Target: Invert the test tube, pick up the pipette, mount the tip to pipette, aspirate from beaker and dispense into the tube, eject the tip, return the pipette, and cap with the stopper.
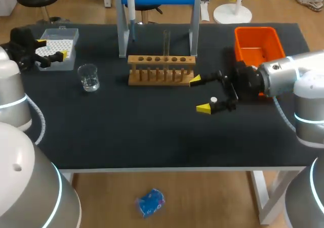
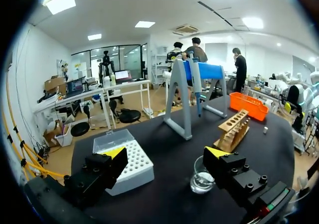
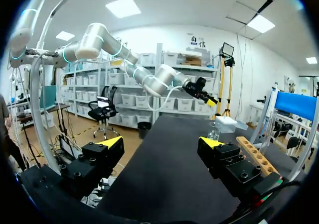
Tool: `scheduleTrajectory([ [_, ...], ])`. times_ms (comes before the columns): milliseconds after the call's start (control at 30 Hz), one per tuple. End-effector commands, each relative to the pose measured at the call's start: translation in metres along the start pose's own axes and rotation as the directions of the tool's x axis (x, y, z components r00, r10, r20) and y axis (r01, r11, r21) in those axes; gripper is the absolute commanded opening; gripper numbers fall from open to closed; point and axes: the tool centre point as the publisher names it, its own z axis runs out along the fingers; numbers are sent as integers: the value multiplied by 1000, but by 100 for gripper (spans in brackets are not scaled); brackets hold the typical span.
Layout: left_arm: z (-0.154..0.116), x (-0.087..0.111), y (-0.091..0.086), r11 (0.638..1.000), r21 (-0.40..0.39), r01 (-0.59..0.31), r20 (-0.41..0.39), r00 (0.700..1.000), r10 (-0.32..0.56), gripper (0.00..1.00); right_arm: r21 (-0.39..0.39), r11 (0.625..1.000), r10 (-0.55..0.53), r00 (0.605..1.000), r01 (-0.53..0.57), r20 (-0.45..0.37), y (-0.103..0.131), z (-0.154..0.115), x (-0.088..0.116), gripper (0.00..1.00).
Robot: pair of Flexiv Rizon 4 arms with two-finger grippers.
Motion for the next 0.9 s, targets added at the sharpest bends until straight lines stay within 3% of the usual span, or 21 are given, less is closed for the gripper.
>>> scheduleTrajectory([
  [33,-3,-9,4,1000,1,-4,-34,999,4,100,-35,999,3,1000,-3,-5,-6,0,3,100],
  [467,3,-28,15,999,-24,-24,-41,999,23,100,-61,998,3,1000,-4,-12,-11,0,10,100],
  [900,17,-59,30,988,-128,-84,-22,996,82,100,-61,998,3,1000,-4,-12,-11,0,10,100],
])
